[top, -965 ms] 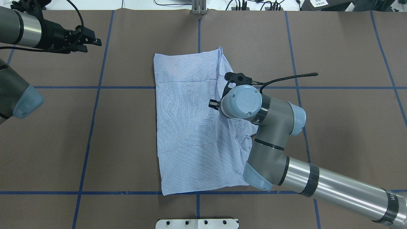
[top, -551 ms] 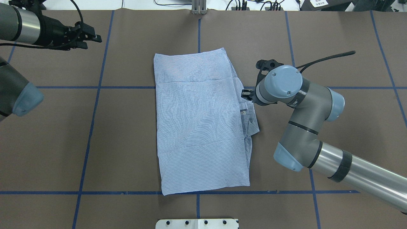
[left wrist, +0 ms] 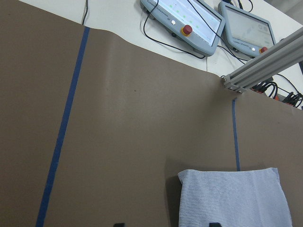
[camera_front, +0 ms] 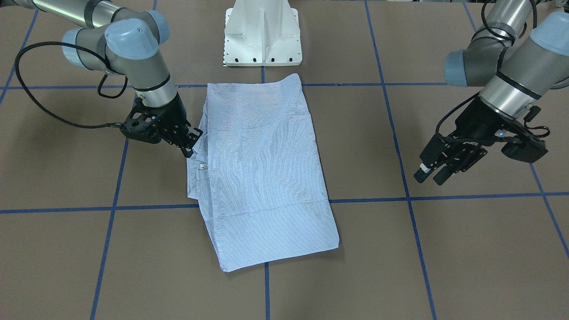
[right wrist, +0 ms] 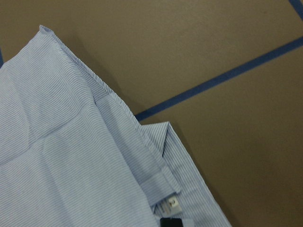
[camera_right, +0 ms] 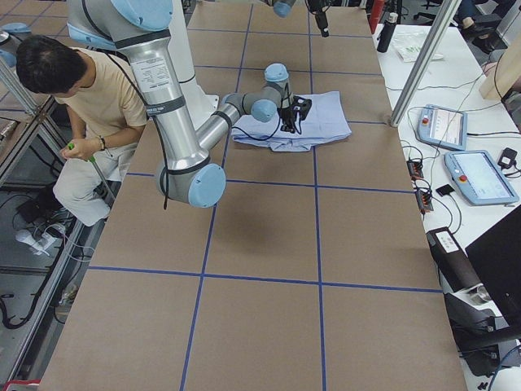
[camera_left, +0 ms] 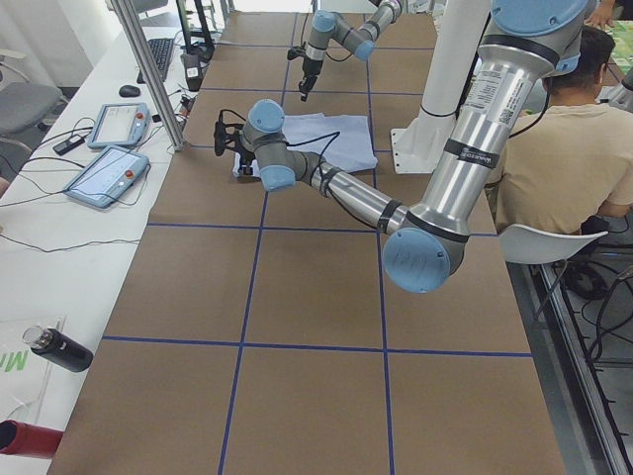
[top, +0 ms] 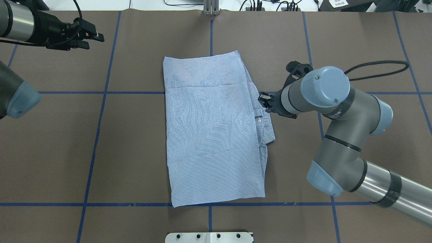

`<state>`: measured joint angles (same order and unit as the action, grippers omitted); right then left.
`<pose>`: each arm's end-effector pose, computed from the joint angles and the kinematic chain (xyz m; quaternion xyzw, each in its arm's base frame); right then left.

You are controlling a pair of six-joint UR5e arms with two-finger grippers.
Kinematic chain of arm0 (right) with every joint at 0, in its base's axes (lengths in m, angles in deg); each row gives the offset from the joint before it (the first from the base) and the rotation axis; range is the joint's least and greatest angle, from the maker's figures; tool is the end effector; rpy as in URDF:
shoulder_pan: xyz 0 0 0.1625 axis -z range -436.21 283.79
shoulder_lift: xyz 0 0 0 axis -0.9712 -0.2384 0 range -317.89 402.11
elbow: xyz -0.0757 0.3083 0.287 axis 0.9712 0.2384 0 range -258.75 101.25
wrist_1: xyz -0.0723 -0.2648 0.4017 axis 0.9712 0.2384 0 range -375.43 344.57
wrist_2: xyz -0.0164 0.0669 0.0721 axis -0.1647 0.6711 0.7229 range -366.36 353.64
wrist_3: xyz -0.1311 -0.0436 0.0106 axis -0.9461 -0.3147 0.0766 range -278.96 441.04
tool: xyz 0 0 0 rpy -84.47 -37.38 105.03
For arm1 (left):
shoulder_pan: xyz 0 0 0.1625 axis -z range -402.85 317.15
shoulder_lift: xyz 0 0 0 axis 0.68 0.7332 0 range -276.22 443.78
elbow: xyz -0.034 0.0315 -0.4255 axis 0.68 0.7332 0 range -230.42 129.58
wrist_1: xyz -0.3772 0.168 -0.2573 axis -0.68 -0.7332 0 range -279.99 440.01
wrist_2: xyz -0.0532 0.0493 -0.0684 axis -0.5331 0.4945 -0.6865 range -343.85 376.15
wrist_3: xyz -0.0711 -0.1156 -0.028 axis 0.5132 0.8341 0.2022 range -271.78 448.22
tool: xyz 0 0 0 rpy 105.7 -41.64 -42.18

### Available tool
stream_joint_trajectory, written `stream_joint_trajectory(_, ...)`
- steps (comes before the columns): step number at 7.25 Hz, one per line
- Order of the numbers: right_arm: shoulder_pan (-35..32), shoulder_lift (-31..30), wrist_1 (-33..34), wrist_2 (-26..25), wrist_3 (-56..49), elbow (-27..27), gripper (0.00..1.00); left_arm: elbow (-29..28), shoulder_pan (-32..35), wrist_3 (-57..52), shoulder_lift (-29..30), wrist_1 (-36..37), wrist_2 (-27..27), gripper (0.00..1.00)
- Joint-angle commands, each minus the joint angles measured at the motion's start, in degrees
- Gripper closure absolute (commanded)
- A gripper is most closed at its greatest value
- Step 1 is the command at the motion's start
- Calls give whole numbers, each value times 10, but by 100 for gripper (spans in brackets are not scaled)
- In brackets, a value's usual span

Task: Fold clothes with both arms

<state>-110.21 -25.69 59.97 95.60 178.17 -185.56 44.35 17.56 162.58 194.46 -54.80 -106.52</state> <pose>-0.5164 -0.4746 0.2643 0.0137 -0.4578 0.2678 0.8476 0.3032 -0.6524 0.3075 0.1589 0.5766 -0.1492 0.7874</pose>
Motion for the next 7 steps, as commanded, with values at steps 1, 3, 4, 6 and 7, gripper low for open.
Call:
stream_joint_trajectory(1, 86, -46, -3, -65, 217, -82, 50, 2, 2, 0, -2, 0, -3, 33)
stream_joint_trajectory(3, 192, -49, 1, -197, 338, -87, 22, 2, 2, 1, -2, 1, -3, 33)
stream_joint_trajectory(4, 219, -64, 1, -215, 354, -87, 23, 2, 2, 1, -1, 6, -3, 33)
stream_joint_trajectory(6, 263, -88, -1, -278, 354, -86, 24, 8, 2, 2, -2, 9, -3, 33)
stream_joint_trajectory(7, 265, -88, -1, -278, 354, -86, 24, 9, 2, 1, 0, 19, -3, 33)
